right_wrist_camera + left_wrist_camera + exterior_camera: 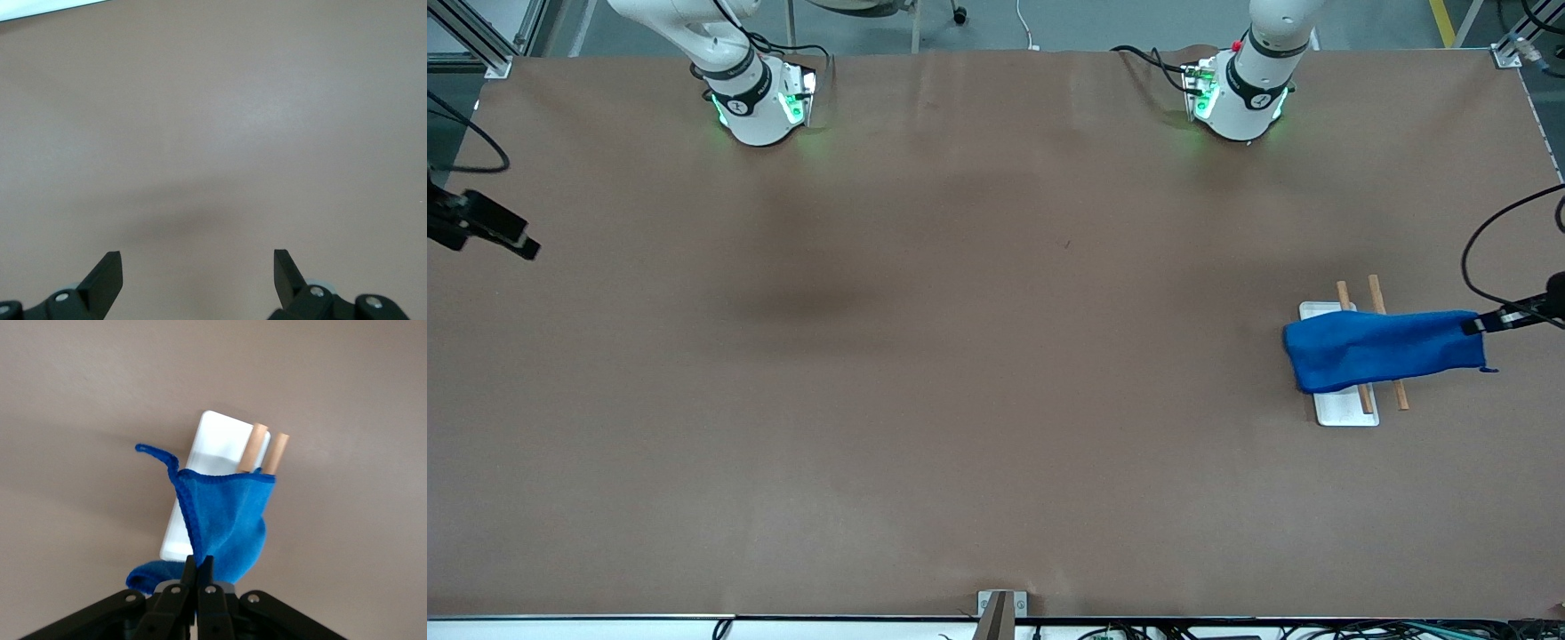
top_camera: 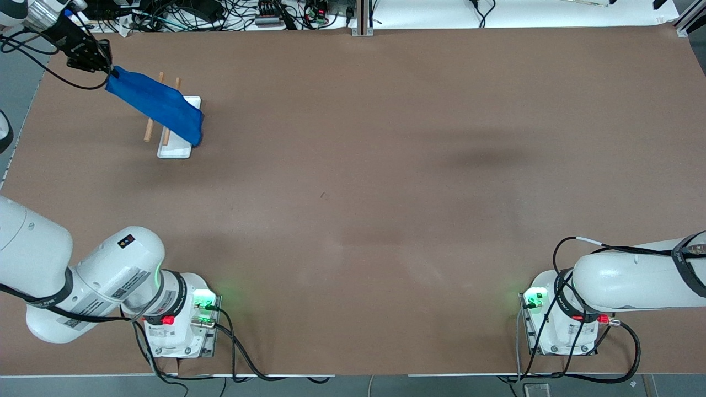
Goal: Right arm passes towel to left arm to hang
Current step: 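Drape the towel over the wooden dowels with the left gripper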
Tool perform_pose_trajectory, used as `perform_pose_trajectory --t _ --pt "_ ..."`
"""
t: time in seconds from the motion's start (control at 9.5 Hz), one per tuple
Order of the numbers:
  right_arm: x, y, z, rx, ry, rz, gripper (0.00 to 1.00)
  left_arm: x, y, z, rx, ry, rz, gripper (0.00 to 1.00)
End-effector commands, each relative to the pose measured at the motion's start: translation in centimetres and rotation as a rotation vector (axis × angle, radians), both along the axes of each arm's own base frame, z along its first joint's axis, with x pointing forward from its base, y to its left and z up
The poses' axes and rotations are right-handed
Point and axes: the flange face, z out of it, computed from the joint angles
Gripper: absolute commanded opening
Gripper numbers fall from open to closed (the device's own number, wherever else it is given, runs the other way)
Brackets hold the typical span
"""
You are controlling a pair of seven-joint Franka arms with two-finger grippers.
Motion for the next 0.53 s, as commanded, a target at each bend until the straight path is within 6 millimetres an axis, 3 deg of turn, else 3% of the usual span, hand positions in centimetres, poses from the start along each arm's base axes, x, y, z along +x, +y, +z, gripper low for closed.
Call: perform_pose_trajectory --t 0.0,0.11,0.21,0.42 --pt "-0.1 -1.5 -0.1 -0.019 0.005 0.002 1.00 0.6 1.4 -1.4 0.037 0.003 -0.067 0.00" --pt "-0.2 -1.9 -0.3 -0.017 0.008 -0.007 1.00 0.7 1.9 -2.6 0.026 0.007 -0.087 0.00" --pt "-0.1 -2.6 -0.4 -0.017 0.008 -0.021 1.00 0.0 4.2 -3.8 0.018 0.008 -0.053 0.00" --pt "-0.2 -2.3 -0.3 -0.016 0.011 -0.015 1.00 0.1 4.6 -6.2 -0.013 0.034 -0.050 0.05"
